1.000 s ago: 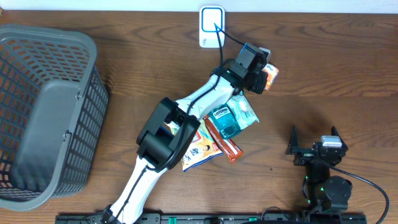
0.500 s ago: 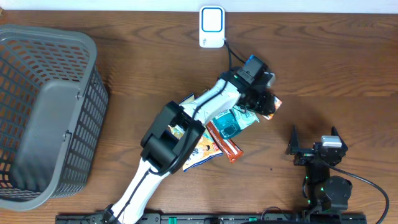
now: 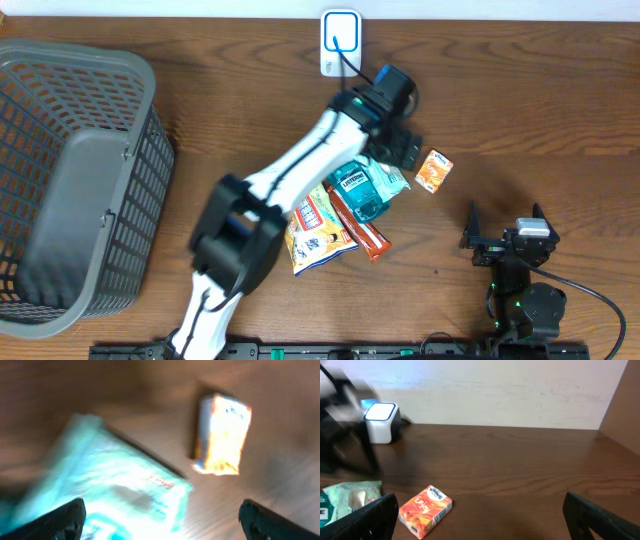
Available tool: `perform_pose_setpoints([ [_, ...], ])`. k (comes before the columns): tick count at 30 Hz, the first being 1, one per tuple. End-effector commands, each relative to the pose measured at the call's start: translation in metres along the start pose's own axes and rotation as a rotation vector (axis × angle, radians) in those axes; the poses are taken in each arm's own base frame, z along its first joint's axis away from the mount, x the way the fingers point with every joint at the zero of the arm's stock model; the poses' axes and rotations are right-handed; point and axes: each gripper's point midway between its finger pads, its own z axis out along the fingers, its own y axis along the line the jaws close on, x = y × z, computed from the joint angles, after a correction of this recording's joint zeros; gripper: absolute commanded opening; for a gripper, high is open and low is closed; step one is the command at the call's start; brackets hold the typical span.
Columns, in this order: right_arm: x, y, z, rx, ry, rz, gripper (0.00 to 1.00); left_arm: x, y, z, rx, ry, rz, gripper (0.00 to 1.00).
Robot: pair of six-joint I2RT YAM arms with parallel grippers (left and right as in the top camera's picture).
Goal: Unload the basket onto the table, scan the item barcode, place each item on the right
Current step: 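Retract the left arm back to the basket side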
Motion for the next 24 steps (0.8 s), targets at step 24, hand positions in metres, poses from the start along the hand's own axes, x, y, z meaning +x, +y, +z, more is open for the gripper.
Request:
perform_pose_setpoints([
  [24,0.000,0.003,0.000,-0.014,-0.001,-0.008,0.99,-0.028,0.020,-0.517,-0.676,-1.225,0.370,0.98],
])
